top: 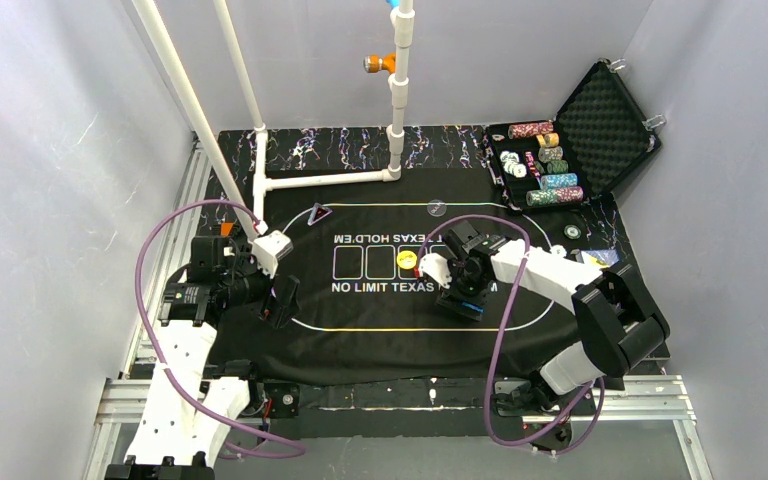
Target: Distribute texas hold em gaming equipment
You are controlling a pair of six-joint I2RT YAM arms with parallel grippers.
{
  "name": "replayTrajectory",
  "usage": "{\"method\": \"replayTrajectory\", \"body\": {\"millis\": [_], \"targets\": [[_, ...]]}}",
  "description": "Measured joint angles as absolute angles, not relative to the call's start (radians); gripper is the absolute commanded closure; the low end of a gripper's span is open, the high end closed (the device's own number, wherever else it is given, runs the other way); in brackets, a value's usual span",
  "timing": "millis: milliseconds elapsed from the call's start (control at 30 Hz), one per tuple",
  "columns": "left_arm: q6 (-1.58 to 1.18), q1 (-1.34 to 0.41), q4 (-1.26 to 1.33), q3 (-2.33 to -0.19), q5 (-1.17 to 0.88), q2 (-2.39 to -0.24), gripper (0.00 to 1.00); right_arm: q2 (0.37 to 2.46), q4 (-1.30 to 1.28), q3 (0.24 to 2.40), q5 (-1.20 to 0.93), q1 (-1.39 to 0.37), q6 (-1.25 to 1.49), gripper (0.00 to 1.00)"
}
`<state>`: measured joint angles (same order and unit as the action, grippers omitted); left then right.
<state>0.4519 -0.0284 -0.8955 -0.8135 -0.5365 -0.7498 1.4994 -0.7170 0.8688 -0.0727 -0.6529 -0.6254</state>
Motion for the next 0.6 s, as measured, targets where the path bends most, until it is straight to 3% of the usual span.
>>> {"method": "replayTrajectory", "body": {"millis": [100, 400, 600], "targets": [[0.465, -0.033, -0.9, -0.813, -0.537, -0.752, 0.01, 1.499, -0.71, 0.867, -0.066, -0.655, -0.621, 0.03], [0.554, -0.094, -0.916, -0.803, -0.538, -0.752, 0.01, 1.41, -0.702, 0.879, -0.08, -0.654, -0.591, 0.02], [0.596, -0.307, -0.942, -0.813, -0.464, -0.832, 0.01, 1.267, -0.648, 0.889, -0.117, -0.559, -0.547, 0.02]]}}
